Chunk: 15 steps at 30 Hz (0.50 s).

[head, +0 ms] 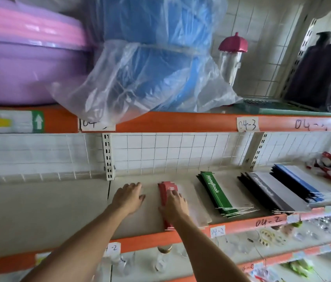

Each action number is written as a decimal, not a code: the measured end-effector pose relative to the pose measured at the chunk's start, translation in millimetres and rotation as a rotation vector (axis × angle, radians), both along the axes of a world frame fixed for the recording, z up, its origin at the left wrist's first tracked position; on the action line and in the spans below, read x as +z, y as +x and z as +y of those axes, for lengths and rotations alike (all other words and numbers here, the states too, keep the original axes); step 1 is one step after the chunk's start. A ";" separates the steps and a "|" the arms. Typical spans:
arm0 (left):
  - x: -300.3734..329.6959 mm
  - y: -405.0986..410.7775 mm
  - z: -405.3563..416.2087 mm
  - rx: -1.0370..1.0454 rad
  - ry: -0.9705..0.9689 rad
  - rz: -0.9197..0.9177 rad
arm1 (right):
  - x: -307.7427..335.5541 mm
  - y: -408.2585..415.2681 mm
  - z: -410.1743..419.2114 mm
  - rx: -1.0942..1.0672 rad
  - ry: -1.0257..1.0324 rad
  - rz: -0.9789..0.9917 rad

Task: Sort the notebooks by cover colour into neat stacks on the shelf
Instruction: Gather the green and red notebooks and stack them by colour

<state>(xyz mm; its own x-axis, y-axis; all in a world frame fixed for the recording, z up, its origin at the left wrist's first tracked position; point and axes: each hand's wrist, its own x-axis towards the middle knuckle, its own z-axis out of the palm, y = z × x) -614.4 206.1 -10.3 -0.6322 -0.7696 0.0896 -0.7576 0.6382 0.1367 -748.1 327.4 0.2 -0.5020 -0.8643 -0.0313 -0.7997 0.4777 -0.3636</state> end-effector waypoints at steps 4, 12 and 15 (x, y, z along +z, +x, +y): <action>-4.1 48.7 -24.5 0.098 0.025 -0.010 | 0.3 37.8 -44.1 0.137 -0.005 -0.004; -15.3 219.9 -78.5 0.411 -0.030 -0.033 | -20.1 174.8 -143.1 0.450 -0.034 -0.010; -22.2 288.6 -93.6 0.487 -0.039 -0.076 | -29.5 238.7 -162.9 0.539 -0.018 -0.014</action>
<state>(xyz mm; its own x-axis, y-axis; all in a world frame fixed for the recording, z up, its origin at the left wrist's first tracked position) -325.8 112.5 -32.5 -0.2058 -0.9743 0.0917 -0.9761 0.2111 0.0523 -509.4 164.5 -29.4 0.0135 -0.9998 -0.0177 -0.9247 -0.0058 -0.3806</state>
